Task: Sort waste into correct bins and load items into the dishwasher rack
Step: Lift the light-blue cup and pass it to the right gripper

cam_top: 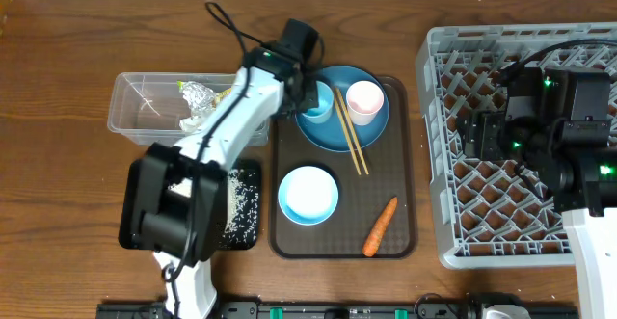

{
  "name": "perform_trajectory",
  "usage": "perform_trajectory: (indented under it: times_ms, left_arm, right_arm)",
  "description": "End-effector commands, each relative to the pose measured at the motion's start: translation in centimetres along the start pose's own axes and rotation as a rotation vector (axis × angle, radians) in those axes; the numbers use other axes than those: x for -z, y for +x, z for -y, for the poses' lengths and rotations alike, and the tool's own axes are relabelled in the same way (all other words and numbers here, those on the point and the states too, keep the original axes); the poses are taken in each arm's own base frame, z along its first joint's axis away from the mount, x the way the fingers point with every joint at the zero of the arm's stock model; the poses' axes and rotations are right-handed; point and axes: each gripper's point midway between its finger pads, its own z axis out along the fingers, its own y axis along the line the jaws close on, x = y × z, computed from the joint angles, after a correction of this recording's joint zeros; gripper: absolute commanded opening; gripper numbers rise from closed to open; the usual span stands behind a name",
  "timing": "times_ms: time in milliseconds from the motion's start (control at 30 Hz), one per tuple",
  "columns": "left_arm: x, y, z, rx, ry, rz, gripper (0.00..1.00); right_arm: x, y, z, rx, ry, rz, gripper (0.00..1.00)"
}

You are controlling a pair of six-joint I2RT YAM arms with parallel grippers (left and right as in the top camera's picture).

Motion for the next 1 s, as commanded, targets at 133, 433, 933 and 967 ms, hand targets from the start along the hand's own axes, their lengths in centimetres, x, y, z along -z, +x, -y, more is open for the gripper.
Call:
perform_trajectory:
  times_ms: [133, 433, 933, 967]
  left_arm:
    - [8.3, -1.9, -1.4, 0.073, 0.118, 0.103, 0.06]
    - [19.4, -0.5, 4.4, 0.042, 0.795, 0.001, 0.06]
    - [25.8, 1.7, 9.1, -0.145, 1.23, -0.114, 0.06]
    - [25.8, 1.8, 9.3, -0.152, 1.229, -0.111, 0.06]
  right_arm:
    - [0.8, -0.8, -4.0, 0.109, -0.235, 0.035, 0.87]
    - [3.9, -1.6, -8.7, 0.25, -0.63, 0.141, 0.98]
    - [7.6, -4.5, -12.0, 0.333, -1.236, 0.337, 0.94]
    - [7.2, -4.7, -12.1, 0.332, -1.245, 0.332, 0.93]
